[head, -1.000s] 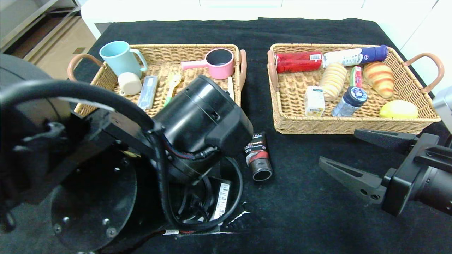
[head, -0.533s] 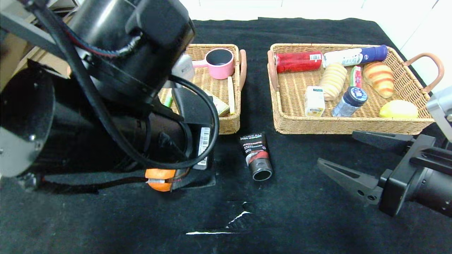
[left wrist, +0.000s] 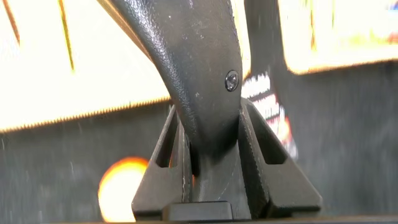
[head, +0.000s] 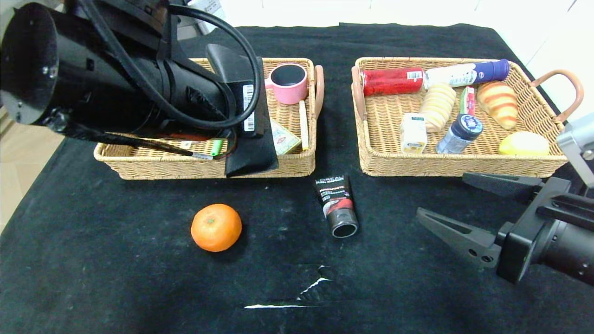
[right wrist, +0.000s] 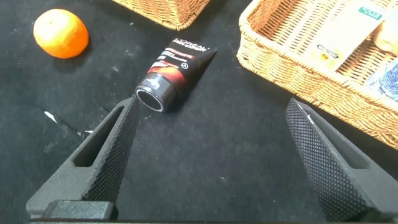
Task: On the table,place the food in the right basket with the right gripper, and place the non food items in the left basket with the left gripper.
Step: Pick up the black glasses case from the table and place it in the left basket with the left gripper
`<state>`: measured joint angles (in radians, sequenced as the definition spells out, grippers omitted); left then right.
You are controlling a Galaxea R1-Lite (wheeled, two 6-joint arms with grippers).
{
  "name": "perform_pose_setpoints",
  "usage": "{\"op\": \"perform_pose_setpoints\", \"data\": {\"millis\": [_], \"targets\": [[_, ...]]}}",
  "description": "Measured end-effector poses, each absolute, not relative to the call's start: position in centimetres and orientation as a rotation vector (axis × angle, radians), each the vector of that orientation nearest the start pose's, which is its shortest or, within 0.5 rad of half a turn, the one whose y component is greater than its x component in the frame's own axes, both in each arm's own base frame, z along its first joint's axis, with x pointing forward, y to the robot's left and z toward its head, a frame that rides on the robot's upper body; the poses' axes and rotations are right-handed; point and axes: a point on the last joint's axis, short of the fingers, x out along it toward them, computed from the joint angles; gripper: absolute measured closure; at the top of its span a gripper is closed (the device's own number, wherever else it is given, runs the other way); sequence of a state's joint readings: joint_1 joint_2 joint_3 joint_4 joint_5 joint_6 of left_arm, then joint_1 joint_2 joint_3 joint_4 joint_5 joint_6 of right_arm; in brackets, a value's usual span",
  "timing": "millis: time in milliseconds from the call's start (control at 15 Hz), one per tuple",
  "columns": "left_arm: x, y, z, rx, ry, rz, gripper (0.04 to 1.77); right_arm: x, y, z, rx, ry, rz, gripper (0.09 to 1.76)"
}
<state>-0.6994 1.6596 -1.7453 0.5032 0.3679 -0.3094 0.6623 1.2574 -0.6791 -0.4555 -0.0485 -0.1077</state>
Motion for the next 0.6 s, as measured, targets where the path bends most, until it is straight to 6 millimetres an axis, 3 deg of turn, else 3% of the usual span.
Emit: {"op": "perform_pose_setpoints", "data": {"millis": [400,600], "targets": [[26.1,-16.4,36.6,-0.118,0.269,-0.271,1.29,15.5,11.9,24.3,-0.145,0.074,0.617,0.14],[27.8,-16.4,36.6,-0.113,0.221,-0.251,1.29,15.3,11.8,24.4,-0.143,0.067,0.617,0.14]]}}
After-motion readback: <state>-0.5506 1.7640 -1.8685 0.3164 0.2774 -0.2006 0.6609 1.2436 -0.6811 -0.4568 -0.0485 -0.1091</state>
